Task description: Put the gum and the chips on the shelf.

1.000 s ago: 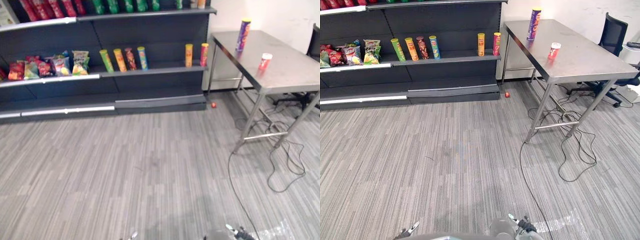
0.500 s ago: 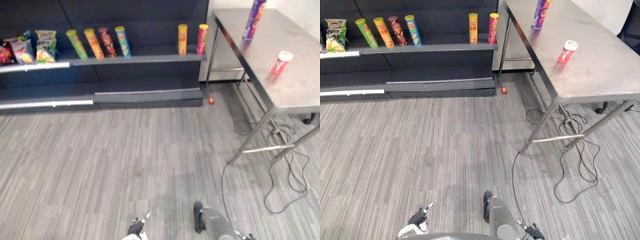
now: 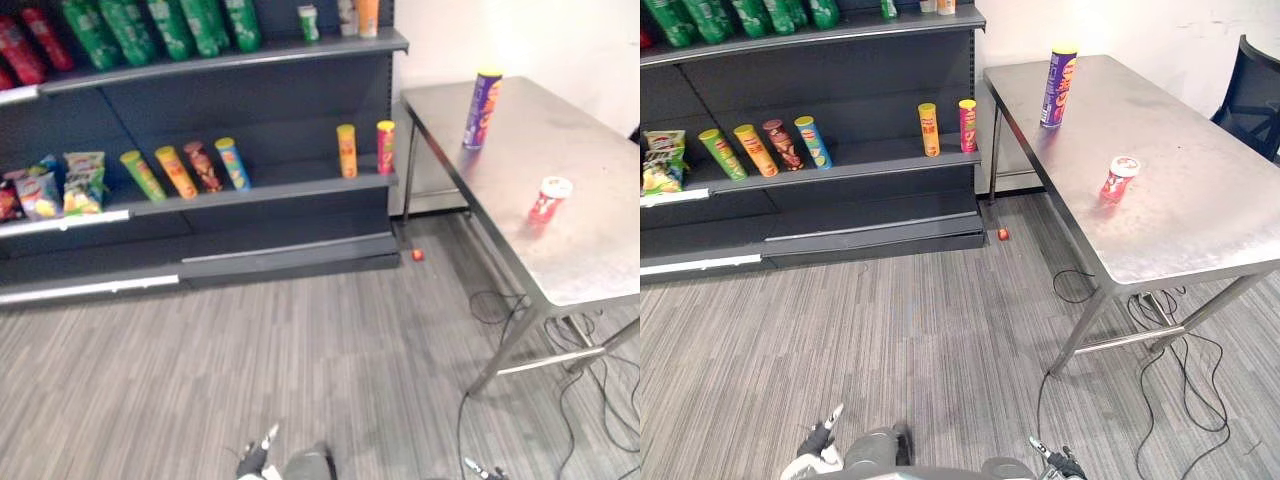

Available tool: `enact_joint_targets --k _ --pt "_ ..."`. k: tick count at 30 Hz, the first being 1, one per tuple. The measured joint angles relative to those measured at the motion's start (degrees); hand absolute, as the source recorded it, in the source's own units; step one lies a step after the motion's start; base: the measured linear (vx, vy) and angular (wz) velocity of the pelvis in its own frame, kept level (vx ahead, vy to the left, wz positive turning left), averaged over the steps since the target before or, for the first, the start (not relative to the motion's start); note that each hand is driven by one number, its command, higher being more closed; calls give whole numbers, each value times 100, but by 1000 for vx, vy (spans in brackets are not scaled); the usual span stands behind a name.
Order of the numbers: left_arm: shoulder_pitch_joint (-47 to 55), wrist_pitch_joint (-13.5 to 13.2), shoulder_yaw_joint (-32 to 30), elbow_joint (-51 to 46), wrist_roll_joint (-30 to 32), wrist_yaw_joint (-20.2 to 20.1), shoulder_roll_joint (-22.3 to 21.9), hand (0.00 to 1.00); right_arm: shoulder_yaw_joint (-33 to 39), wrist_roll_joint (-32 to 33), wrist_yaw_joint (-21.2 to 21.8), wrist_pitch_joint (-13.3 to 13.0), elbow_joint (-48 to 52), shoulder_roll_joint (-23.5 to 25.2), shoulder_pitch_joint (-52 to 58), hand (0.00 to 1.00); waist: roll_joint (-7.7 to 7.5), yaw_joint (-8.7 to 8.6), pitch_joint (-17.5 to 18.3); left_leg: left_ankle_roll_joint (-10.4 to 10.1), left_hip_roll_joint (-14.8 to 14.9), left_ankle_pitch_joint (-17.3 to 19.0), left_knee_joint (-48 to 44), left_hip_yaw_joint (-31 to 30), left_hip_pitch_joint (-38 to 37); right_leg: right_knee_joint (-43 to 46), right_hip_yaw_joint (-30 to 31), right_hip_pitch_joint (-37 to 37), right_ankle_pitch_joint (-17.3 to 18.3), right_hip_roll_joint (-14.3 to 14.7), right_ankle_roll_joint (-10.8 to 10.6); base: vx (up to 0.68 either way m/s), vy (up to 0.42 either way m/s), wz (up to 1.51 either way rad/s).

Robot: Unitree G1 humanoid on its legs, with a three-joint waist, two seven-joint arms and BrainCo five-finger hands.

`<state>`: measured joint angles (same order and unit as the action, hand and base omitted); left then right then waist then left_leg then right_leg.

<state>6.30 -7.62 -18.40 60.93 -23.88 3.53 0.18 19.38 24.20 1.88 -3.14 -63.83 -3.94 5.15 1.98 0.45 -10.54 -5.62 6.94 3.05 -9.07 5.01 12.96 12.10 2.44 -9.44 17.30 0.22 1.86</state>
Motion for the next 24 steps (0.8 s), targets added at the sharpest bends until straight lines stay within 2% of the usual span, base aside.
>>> enact_joint_targets --k 1,2,3,4,5,6,8,9,10,11,12,14,15,16,18,19,20,21,22,23,24 --pt "13 1 -4 4 -82 -13 6 0 -124 -113 1 -7 3 -15 -11 0 -22 151 59 -50 -28 -485 -139 -78 81 -86 202 -34 84 -25 -38 449 321 -54" --pt "34 16 -21 40 -84 -35 60 0 -191 -173 7 -10 -10 -20 -56 0 -55 190 138 119 -111 -560 -357 -73 204 -207 339 -58 141 -110 -56 472 314 -57" --pt "45 8 -80 118 -69 -69 145 0 -198 -177 48 -7 -90 39 -129 0 -190 179 191 243 -203 -124 -785 53 338 -268 462 -91 147 -252 -14 493 303 -52" --pt "85 15 -220 254 -73 -85 180 0 -233 -179 87 -7 -196 91 -172 0 -307 224 272 357 -247 147 -1061 280 376 -176 772 -27 32 -368 -63 567 363 -52" --pt "142 31 -284 297 -71 -83 199 0 -274 -181 102 -10 -224 112 -150 0 -366 230 349 440 -280 228 -1115 401 350 -75 966 44 4 -439 -113 459 311 -66" --pt "290 39 -316 303 -70 -84 227 0 -300 -195 118 6 -279 135 -129 0 -463 231 475 613 -381 372 -1070 644 177 238 1345 156 -36 -535 -182 428 282 -70" --pt "363 60 -291 312 -72 -73 203 0 -292 -329 118 -6 -279 126 -37 0 -468 293 537 726 -472 552 -881 970 -249 1078 1727 423 -191 -538 -438 386 219 -80" --pt "371 67 -197 304 -51 -78 222 0 -286 -385 126 3 -309 130 -32 0 -446 276 526 765 -534 669 -772 1093 -530 1994 1906 738 -410 -433 -719 384 228 -69" --pt "387 69 -93 301 -7 -78 271 0 -223 -387 124 -9 -249 132 -36 0 -435 242 498 818 -571 777 -671 1232 -845 2973 2013 1089 -853 -289 -974 362 216 -56" --pt "389 69 7 298 -1 -79 297 0 -211 -388 124 -11 -225 117 -33 0 -420 177 466 861 -588 832 -616 1273 -1030 3391 1989 1213 -1194 -233 -1126 265 170 -33" --pt "375 76 220 285 54 -82 356 0 -193 -389 123 -14 -206 93 -12 0 -339 98 399 899 -613 931 -494 1303 -1361 4051 1804 1410 -1819 -222 -1241 215 121 -13" --pt "241 77 429 267 217 -95 457 0 -191 -387 127 -20 -100 84 66 0 -373 74 383 936 -669 1063 -357 1312 -1739 4834 1230 1781 -1882 -367 -1245 221 105 -5" --pt "160 78 477 251 279 -95 468 0 -185 -388 131 -21 -42 72 112 0 -388 65 362 930 -697 1100 -235 1289 -1930 5127 881 1993 -1819 -496 -1147 298 106 6" --pt "39 79 521 234 280 -92 500 0 -184 -392 132 -20 -9 51 190 0 -381 32 308 948 -742 1151 -52 1182 -2223 5300 415 2190 -1617 -661 -957 247 78 20" --pt "-52 83 590 233 313 -91 491 0 -145 -397 129 -11 -20 63 344 0 -375 -112 251 953 -741 1232 206 1033 -2598 5046 -196 2416 -1044 -751 -734 262 39 34" --pt "-57 88 593 232 396 -92 491 0 -144 -396 135 0 -46 67 407 0 -385 -193 218 924 -729 1276 278 969 -2717 4742 -413 2500 -865 -747 -675 255 -9 31" --pt "-67 94 589 234 425 -93 489 0 -139 -397 138 -1 -103 69 431 0 -377 -213 188 917 -719 1314 323 938 -2802 4452 -555 2554 -781 -735 -613 290 -42 28" --pt "-112 135 569 236 473 -93 476 0 -116 -397 141 5 -248 64 479 0 -362 -233 134 871 -697 1397 401 895 -2945 3750 -861 2624 -734 -702 -534 344 -76 25" --pt "-169 154 539 234 503 -96 447 0 -105 -404 151 29 -287 63 527 0 -334 -245 78 797 -650 1486 466 870 -3077 2863 -1183 2646 -749 -638 -506 366 -92 23" --pt "-180 155 507 235 504 -100 432 0 -57 -407 164 44 -318 62 525 0 -320 -277 67 757 -624 1525 525 861 -3146 2417 -1344 2644 -773 -602 -493 428 -120 19" --pt "-180 156 458 236 508 -103 389 0 61 -410 208 53 -361 64 476 0 -306 -339 57 671 -592 1605 682 849 -3312 1505 -1754 2668 -924 -571 -450 483 -137 19"
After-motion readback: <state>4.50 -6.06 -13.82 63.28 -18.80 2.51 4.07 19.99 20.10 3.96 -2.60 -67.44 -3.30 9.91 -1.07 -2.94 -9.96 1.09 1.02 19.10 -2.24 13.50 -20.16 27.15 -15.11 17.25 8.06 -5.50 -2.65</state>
